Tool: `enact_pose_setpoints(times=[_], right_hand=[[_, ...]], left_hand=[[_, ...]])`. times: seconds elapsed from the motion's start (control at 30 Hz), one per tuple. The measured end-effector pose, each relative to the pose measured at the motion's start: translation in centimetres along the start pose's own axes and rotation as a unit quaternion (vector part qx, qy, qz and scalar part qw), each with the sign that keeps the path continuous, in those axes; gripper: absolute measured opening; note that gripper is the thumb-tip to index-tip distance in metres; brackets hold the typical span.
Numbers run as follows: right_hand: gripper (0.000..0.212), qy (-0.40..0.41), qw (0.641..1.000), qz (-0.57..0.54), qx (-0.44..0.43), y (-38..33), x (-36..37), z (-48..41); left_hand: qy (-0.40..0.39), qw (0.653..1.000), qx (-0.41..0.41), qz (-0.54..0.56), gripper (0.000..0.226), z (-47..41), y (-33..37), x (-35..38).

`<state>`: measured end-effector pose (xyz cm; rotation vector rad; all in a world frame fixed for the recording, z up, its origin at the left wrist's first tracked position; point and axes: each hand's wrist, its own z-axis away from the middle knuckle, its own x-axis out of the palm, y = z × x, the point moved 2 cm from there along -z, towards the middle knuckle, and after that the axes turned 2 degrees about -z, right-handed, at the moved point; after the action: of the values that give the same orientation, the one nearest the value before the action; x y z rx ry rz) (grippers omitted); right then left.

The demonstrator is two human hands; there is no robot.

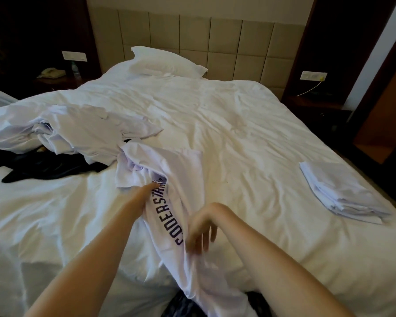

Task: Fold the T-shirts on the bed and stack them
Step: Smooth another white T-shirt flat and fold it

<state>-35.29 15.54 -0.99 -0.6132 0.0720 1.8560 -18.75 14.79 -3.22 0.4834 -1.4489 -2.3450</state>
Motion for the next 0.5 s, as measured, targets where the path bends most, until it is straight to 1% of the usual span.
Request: enact_pose_setpoints(times=[0.03,0.07,0.1,0.13,0.17,0.2,0.23,0.27,0.3,0.33,0.37,0.4,0.43,0.47,0.5], right_hand=[[0.017,0.068,0.997,-0.013,-0.019,-0.4,-1.1,0.0],[0.021,0.158,0.986,-0.026,-0.039,-0.6,-2.3,0.0],[0.026,0.258,0.963,-0.042,-0.068,-1.1,-3.4,0.3],[0.033,0.34,0.932,-0.074,-0.104,-1.4,-4.4,0.6],[0.041,0.383,0.906,-0.114,-0.139,-1.6,-5.1,0.8],[0.047,0.401,0.89,-0.128,-0.173,-1.9,-5.5,0.9],[0.052,0.41,0.885,-0.104,-0.194,-2.2,-5.7,1.0],[0.056,0.412,0.89,-0.042,-0.189,-2.6,-5.8,0.8],[0.059,0.411,0.894,0.042,-0.172,-3.1,-5.6,0.4],[0.063,0.411,0.888,0.134,-0.157,-3.6,-5.2,-0.3],[0.066,0.409,0.873,0.217,-0.153,-4.4,-4.6,-0.6],[0.068,0.402,0.857,0.284,-0.155,-5.0,-4.1,-1.3],[0.067,0.393,0.844,0.328,-0.158,-5.6,-3.6,-2.0],[0.062,0.379,0.843,0.347,-0.158,-5.9,-3.1,-2.8],[0.057,0.362,0.846,0.361,-0.15,-5.9,-2.6,-3.5]], left_hand=[[0.007,0.998,0.021,-0.062,0.03,0.3,-0.1,-0.1],[-0.007,0.986,0.048,-0.157,0.034,0.7,-0.2,0.0],[-0.039,0.961,0.075,-0.264,0.037,1.1,-0.2,0.1],[-0.087,0.928,0.09,-0.351,0.04,1.4,-0.4,0.2],[-0.143,0.89,0.089,-0.424,0.041,2.2,-0.7,0.6],[-0.196,0.851,0.083,-0.48,0.04,3.0,-0.7,0.4],[-0.234,0.824,0.072,-0.511,0.039,4.1,-1.5,0.9],[-0.221,0.816,0.073,-0.528,0.04,5.2,-2.0,1.6],[-0.161,0.825,0.145,-0.522,0.039,6.5,-3.2,3.8],[-0.049,0.809,0.276,-0.517,0.033,7.0,-5.2,4.2],[0.022,0.841,0.361,-0.403,0.02,6.7,-5.3,3.5],[0.09,0.82,0.463,-0.324,0.011,7.1,-5.2,3.4],[0.018,0.794,0.471,-0.384,0.027,7.3,-5.6,3.4],[-0.048,0.724,0.389,-0.568,0.04,7.1,-6.0,2.2],[-0.145,0.741,0.22,-0.618,0.036,6.6,-5.2,1.7]])
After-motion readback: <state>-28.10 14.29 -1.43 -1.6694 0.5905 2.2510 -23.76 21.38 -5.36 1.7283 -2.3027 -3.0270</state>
